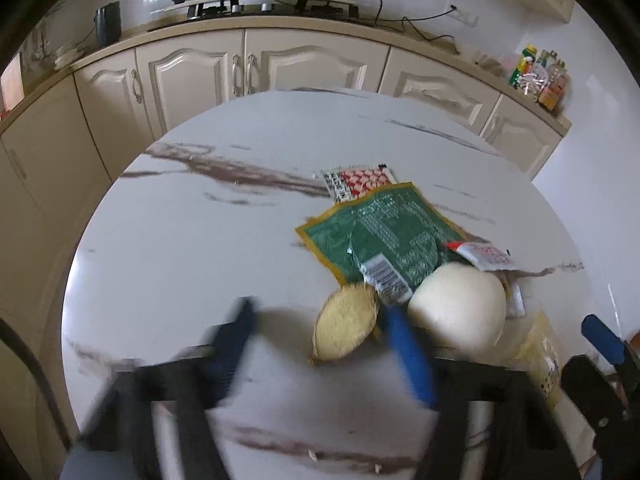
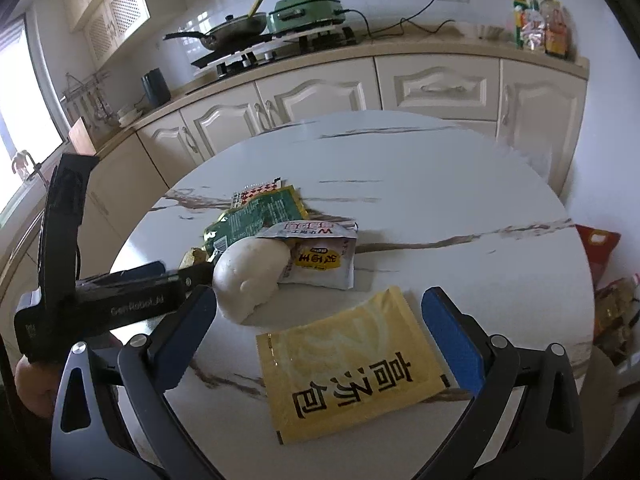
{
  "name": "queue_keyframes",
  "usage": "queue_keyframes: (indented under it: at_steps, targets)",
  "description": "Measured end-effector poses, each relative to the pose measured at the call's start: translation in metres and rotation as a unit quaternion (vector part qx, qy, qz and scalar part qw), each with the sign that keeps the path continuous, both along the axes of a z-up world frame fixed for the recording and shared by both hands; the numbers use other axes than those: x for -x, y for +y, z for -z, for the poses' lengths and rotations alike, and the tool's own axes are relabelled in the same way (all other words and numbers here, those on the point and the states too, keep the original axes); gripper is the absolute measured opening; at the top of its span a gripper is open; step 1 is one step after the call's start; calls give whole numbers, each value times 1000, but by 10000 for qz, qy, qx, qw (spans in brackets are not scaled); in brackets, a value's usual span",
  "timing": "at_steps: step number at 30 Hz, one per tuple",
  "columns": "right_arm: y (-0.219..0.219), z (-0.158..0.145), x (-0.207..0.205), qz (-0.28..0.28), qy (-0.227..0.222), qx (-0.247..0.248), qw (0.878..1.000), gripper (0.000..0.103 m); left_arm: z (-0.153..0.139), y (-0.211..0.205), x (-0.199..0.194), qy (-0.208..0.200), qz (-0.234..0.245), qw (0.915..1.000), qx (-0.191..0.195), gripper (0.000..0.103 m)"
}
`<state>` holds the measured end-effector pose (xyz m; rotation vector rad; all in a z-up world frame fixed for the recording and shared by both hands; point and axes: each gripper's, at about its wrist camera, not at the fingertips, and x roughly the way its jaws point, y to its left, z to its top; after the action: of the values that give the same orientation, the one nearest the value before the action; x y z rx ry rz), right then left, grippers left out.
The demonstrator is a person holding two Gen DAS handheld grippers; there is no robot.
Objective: Collect trash
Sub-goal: 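Return to the table and close the left tool on the small ginger piece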
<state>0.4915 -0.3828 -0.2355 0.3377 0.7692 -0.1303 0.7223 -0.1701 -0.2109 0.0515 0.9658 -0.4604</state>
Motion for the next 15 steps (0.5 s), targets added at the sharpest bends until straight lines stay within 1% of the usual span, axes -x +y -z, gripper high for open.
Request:
queue_keyframes:
  at_steps: [1,4,7,11,15]
  targets:
    - [2,1,-1,13,17,7,10000,103,1,0,-2,38,71,10000,38,23]
    - [9,3,-8,30,85,-23,10000,103,8,6,-4,0,202,9998,40,23]
    - [19,4,-15,48,130,-38,9999,103,5,25,4,-12,80,9999,74,23]
    - [40,7,-31,87,252,-23,9996,103,-6,56,16,-125,-63,9997,222,23]
    - [59,12,-50,81,386,-14,9992,103,-17,75,27,-229,-32,9995,231,23]
